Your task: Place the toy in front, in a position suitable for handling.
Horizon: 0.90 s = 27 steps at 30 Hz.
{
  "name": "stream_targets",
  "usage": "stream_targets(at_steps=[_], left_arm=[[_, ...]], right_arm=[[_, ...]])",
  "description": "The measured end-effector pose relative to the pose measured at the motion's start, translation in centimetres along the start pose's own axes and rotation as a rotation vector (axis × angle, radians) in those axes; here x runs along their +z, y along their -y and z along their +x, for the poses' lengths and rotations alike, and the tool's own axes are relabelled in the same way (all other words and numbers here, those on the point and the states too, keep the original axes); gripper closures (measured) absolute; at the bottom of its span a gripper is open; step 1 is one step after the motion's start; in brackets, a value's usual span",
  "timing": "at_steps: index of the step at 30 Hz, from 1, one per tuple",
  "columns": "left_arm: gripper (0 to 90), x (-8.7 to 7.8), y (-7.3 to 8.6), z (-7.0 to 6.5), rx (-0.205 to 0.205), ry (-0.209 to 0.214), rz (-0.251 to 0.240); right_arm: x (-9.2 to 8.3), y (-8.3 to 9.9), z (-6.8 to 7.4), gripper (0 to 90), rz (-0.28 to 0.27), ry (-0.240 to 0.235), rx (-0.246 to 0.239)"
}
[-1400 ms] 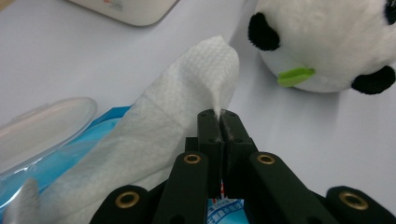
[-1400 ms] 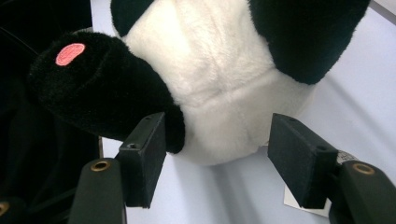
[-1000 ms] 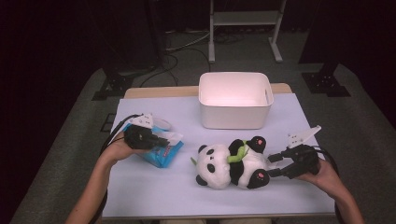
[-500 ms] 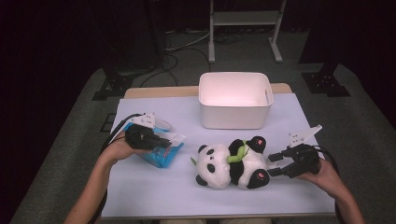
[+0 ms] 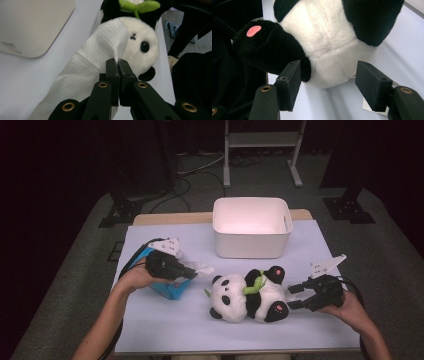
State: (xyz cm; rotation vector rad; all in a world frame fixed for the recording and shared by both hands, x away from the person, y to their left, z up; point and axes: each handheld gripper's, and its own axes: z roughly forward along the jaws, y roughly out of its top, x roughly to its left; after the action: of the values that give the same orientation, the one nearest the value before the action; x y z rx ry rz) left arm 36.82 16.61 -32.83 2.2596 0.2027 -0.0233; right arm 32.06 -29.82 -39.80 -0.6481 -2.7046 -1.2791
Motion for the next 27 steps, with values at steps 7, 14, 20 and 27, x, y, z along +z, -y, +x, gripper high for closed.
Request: stream_targets(at_steps=[7,14,20,27], left_arm=[[87.6,1.8,-2.5,-1.0,0.037,0.058,0.009],[87.6,3.7,-4.1,-1.9,0.066,0.098,0.019],[87.6,5.1,-5.7,-2.5,0.093,0.130,0.027],[87.7,7.3,-7.8,-3.3,0.132,0.165,0.055]], right_arm=[[-0.6,0.3,-0.1,36.1,-0.017,0.009,0.004],[-0.7,0.5,-0.2,36.1,-0.019,0.007,0.016],[-0.7,0.6,-0.4,36.3,-0.023,0.007,0.019],[-1.1,0.6,-0.4,36.4,-0.040,0.007,0.021]])
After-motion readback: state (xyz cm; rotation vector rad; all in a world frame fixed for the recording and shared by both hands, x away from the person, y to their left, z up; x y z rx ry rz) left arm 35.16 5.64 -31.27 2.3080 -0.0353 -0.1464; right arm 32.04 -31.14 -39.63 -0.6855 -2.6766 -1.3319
